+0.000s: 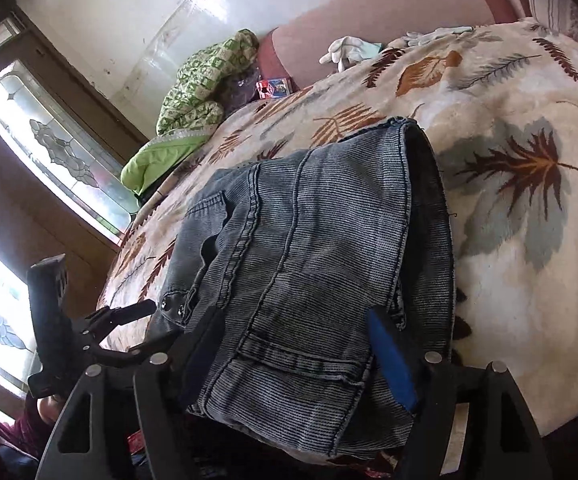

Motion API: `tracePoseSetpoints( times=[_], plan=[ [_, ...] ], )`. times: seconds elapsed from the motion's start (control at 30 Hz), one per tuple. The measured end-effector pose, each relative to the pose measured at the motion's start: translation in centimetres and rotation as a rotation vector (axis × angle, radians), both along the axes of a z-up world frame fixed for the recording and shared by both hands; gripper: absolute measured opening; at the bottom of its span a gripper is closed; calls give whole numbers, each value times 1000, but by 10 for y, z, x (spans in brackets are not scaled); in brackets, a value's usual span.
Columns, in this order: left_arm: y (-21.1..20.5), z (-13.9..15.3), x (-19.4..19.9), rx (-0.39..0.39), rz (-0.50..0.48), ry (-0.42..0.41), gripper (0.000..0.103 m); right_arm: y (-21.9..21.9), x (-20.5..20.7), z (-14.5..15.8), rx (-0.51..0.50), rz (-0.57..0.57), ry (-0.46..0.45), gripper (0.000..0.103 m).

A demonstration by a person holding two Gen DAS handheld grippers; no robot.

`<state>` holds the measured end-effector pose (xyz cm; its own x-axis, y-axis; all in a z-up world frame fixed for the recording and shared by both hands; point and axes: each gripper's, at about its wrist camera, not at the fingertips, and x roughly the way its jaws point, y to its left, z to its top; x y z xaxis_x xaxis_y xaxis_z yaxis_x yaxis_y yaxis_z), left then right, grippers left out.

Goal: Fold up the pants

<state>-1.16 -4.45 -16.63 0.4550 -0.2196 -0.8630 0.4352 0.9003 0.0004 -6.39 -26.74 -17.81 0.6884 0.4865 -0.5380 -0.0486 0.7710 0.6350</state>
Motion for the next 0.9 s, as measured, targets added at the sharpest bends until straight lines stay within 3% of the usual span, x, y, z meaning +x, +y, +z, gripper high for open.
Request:
tracePoseSetpoints(
  times=[0.1, 0.33, 0.6, 0.7, 0.8, 0.9],
  plan=[
    [0, 0, 0, 1, 10, 1, 101, -1, -3, 1, 8, 0, -11, 76],
    [-1, 0, -2, 15, 25, -12, 102, -15, -4, -4, 131, -13, -29, 76],
    [-6, 2, -3, 53, 54, -28, 103, -20, -21, 14, 118, -37, -180, 76],
    [-7, 3, -4, 70, 74, -36, 103, -17, -17, 11, 107, -28, -135, 76],
    [-8, 3, -8, 72, 101, -55, 103, -5, 0, -2, 64, 17, -16, 77],
    [-6, 3, -13, 66, 129, -76, 103, 5, -2, 3, -11, 35, -44, 84]
  ],
)
